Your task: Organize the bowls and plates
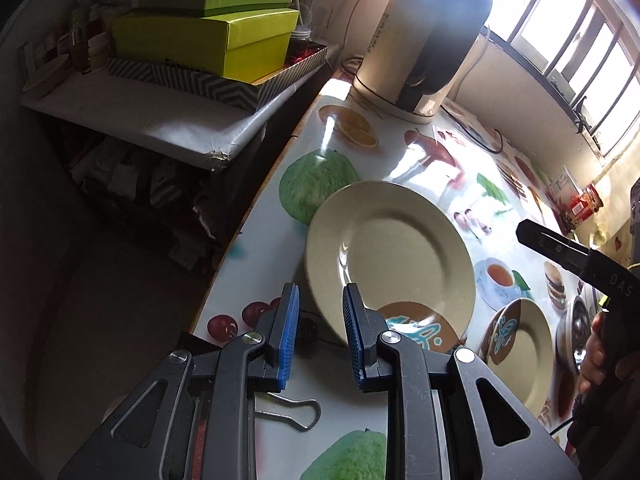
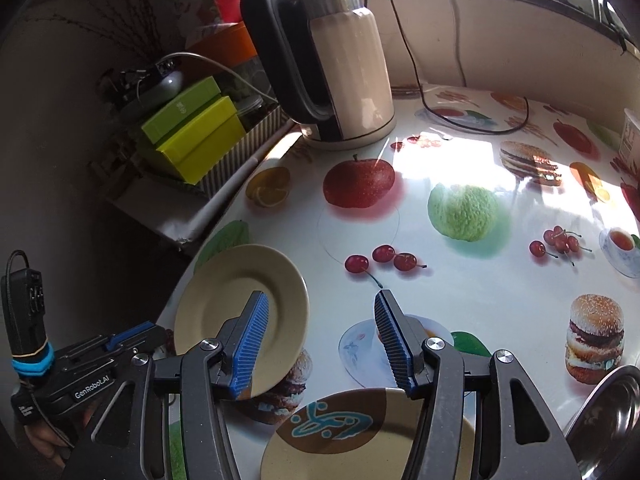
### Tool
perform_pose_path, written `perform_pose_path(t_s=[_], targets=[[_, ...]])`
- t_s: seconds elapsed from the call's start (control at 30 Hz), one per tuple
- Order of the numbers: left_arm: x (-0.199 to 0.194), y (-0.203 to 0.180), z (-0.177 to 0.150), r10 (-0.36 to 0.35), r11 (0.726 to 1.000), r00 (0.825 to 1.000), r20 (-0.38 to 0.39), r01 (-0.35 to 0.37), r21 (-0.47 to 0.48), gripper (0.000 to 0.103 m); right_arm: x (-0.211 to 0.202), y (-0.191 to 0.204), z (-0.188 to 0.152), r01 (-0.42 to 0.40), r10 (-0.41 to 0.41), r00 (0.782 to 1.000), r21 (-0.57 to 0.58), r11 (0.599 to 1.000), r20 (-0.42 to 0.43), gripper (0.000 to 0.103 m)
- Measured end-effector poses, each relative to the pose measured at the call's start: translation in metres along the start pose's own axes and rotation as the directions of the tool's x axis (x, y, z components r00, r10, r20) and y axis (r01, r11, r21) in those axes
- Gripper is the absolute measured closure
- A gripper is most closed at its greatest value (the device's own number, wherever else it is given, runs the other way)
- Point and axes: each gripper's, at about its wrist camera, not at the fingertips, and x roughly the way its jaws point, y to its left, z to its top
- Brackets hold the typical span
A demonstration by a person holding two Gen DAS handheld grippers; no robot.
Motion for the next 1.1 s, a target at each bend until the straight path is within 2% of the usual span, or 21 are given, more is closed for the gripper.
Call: perform_pose_path(t_s=[0.07, 0.17, 0.43, 0.57, 0.93, 1.1], targets=[[0.004, 0.003, 0.002, -0.047, 0.999, 0.999, -0.007, 0.047, -0.026, 0.079, 0.01, 0.001, 0.004, -0.016, 0.016, 1.0, 0.001, 1.0, -0.025, 0.047], [0.01, 0.006, 0.005, -0.033, 0.999, 0.999, -0.019, 0.033, -0.033, 0.079, 0.023, 0.004, 0.006, -0.039, 0.039, 0.997, 0.0, 0.999, -0.067, 0.047], [0.022, 0.009, 0.004, -0.054, 0.997, 0.997, -0.052, 0.051, -0.062, 0.079, 0.043, 0.004, 0.004, -0.04, 0.04, 0.994, 0.002, 0.999, -0.099, 0.049], [0.027, 0.006, 0.005, -0.061, 0.996, 0.996, -0.063, 0.057, -0.063, 0.079, 0.051, 0.006, 0.004, -0.053, 0.053, 0.991, 0.001, 0.999, -0.124, 0.058], [0.03, 0.009, 0.005, -0.072, 0.995, 0.995, -0.064, 0.067, -0.077, 0.079, 0.062, 0.006, 0.001, -0.07, 0.072, 0.986, 0.015, 0.997, -0.152, 0.069], [0.031, 0.009, 0.006, -0.075, 0.994, 0.995, -0.065, 0.07, -0.085, 0.079, 0.065, 0.006, -0.001, -0.078, 0.081, 0.983, 0.022, 0.997, -0.164, 0.08]])
